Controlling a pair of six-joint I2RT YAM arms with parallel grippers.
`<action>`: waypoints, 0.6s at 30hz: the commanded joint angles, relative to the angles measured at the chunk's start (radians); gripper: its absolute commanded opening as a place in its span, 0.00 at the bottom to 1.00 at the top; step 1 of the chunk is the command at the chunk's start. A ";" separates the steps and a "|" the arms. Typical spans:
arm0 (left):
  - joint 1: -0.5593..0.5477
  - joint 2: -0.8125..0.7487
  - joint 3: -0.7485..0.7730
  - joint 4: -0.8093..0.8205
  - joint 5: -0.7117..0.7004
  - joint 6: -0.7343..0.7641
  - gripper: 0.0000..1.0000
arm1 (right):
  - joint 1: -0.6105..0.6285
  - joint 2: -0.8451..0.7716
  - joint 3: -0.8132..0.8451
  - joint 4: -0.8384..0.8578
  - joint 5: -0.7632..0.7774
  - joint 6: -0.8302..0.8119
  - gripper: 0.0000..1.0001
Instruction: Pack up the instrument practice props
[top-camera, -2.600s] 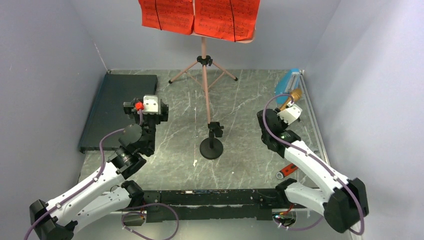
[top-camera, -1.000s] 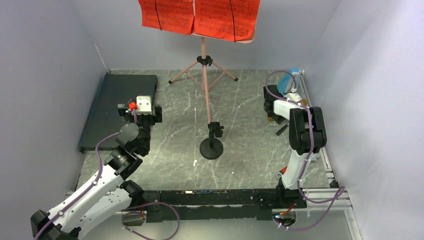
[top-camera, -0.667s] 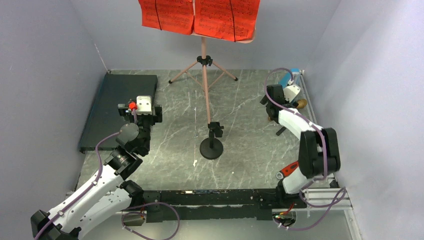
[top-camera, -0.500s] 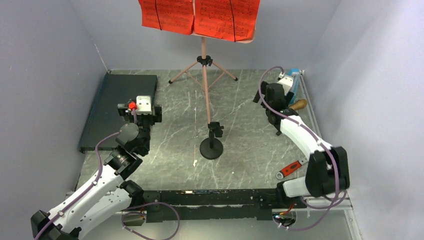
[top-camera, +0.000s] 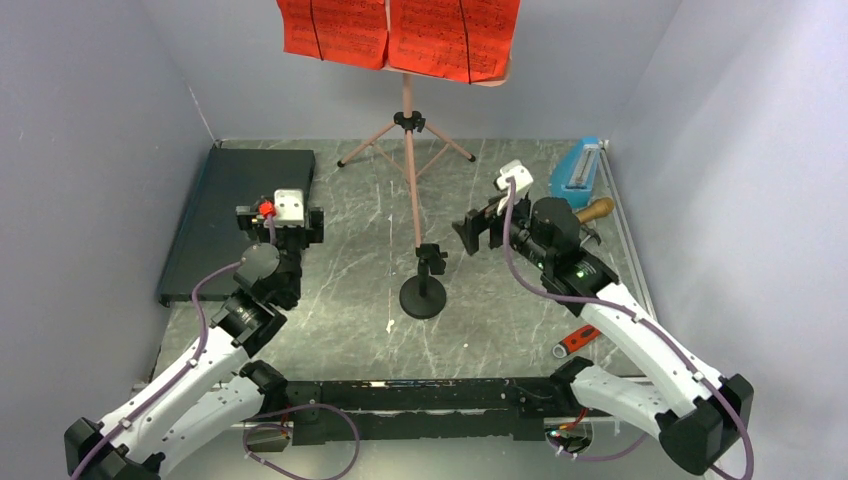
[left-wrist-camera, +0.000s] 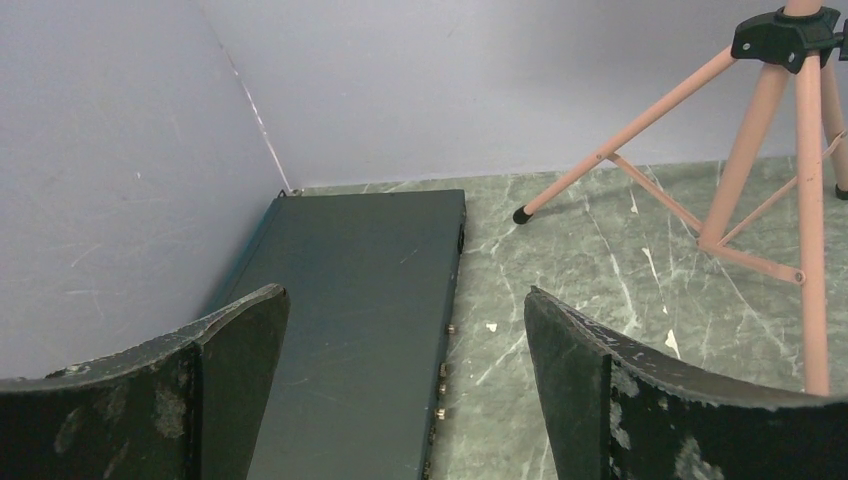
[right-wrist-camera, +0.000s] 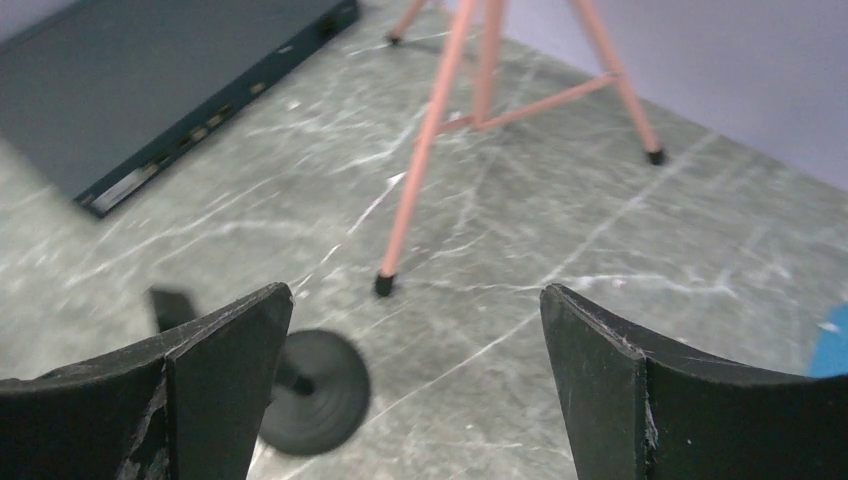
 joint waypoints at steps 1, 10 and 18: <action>0.008 0.006 0.008 0.088 -0.003 0.041 0.92 | 0.033 -0.064 -0.039 -0.052 -0.256 -0.055 1.00; 0.020 0.031 -0.033 0.166 0.001 0.098 0.92 | 0.104 -0.025 -0.047 -0.001 -0.398 -0.064 0.97; 0.031 0.062 -0.082 0.252 0.020 0.146 0.92 | 0.106 0.049 -0.144 0.192 -0.411 -0.142 0.87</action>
